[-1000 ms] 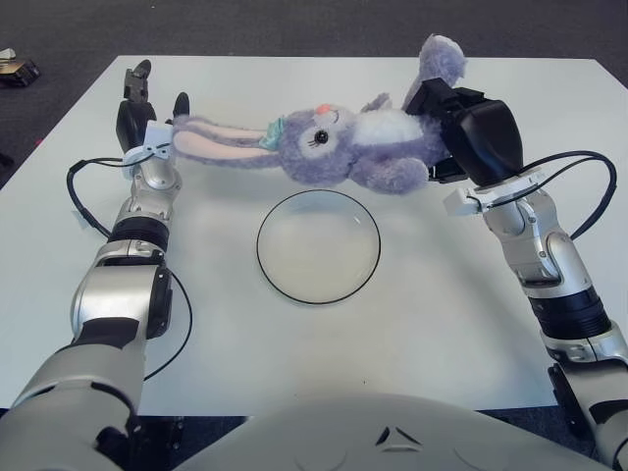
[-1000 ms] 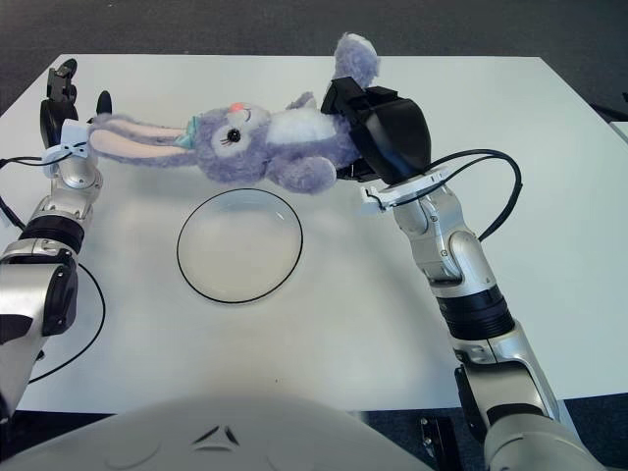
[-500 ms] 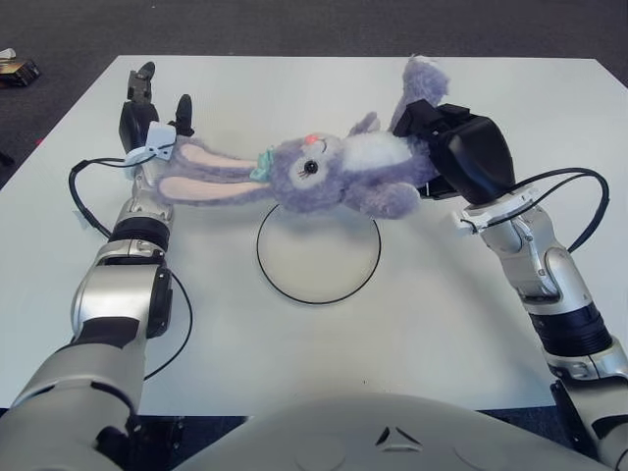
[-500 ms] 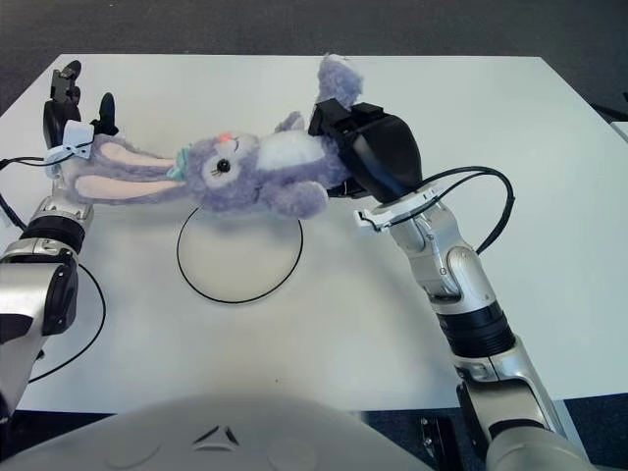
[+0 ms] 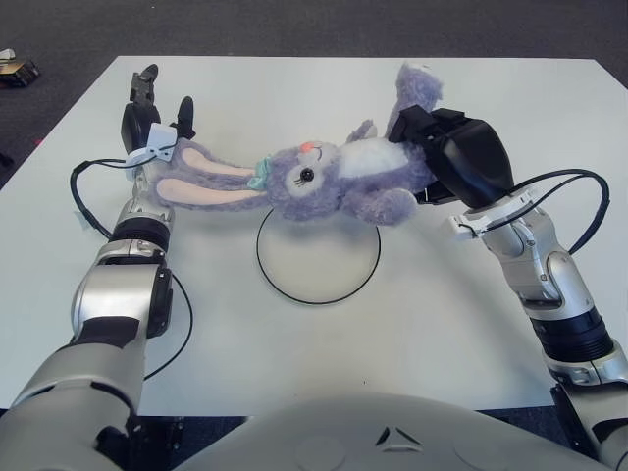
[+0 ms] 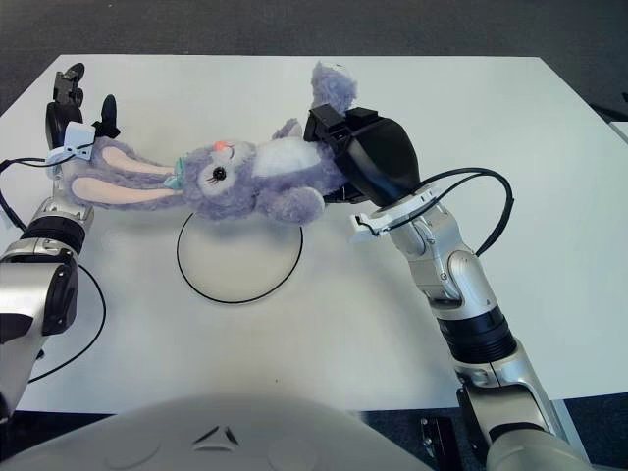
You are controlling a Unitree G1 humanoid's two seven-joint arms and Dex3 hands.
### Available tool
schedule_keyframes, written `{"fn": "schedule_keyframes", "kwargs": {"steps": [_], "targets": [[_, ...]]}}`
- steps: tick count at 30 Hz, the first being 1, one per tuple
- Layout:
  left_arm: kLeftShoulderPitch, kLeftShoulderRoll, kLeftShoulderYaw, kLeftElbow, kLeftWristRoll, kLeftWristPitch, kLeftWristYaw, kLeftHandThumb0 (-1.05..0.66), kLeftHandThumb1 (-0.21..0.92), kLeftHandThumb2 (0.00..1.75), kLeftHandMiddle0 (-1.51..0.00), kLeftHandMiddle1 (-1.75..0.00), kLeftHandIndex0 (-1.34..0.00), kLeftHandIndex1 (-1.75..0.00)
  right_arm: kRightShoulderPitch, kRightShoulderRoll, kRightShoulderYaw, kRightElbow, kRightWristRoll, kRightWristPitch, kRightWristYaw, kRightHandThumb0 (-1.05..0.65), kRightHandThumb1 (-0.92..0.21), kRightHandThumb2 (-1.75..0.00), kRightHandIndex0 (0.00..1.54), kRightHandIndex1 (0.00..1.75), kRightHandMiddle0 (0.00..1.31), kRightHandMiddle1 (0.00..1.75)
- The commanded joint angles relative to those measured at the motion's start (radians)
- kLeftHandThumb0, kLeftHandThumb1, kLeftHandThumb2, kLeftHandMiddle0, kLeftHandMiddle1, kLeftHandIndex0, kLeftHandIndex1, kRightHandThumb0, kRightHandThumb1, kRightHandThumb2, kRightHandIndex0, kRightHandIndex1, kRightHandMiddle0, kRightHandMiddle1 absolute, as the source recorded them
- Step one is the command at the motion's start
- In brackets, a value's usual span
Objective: Put the doll into the plate.
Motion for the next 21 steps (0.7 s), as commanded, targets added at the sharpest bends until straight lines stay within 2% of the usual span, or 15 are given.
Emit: {"fn": "schedule_keyframes", "kwargs": {"steps": [1,12,15,18,20,21], "targets": [[-0.023,0.0,-0.004,0.001,0.001,-0.011,-0.003,-0.6,0.92,0.67,-0.53,-0.03,-0.24,-0.55,0.008,-0.01,-0.015,-0.025,-0.002,-0.012,0.007,-0.39,-0.62,-0.92,0.79,1.75,0.39,1.75],[-0.024,-0.006,-0.01,-0.008,0.0,-0.006,-0.001,-0.59,0.92,0.67,-0.54,-0.03,-0.24,-0.57,0.026,-0.01,-0.013,-0.016,0.007,-0.046,0.002,-0.38,-0.63,-0.9,0.78,1.75,0.38,1.75],[-0.024,-0.006,-0.011,-0.009,0.0,-0.006,-0.001,-0.59,0.92,0.67,-0.54,-0.03,-0.24,-0.58,0.027,-0.009,-0.015,-0.014,0.016,-0.054,0.008,-0.38,-0.65,-0.87,0.7,1.75,0.36,1.75],[-0.024,-0.007,-0.012,-0.012,0.0,-0.004,-0.003,-0.59,0.92,0.67,-0.54,-0.03,-0.24,-0.58,0.033,-0.014,-0.014,-0.022,0.062,-0.054,0.056,-0.37,-0.69,-0.8,0.63,1.75,0.36,1.72],[-0.023,-0.007,-0.012,-0.014,-0.001,-0.003,-0.004,-0.59,0.92,0.66,-0.54,-0.04,-0.24,-0.58,0.037,-0.015,-0.015,-0.031,0.08,-0.051,0.08,-0.16,-0.61,-0.9,0.51,1.73,0.36,1.65],[-0.023,-0.007,-0.012,-0.015,-0.001,-0.003,-0.004,-0.59,0.92,0.66,-0.54,-0.04,-0.24,-0.58,0.038,-0.014,-0.016,-0.034,0.084,-0.049,0.088,-0.13,-0.6,-0.92,0.49,1.72,0.37,1.64]]}}
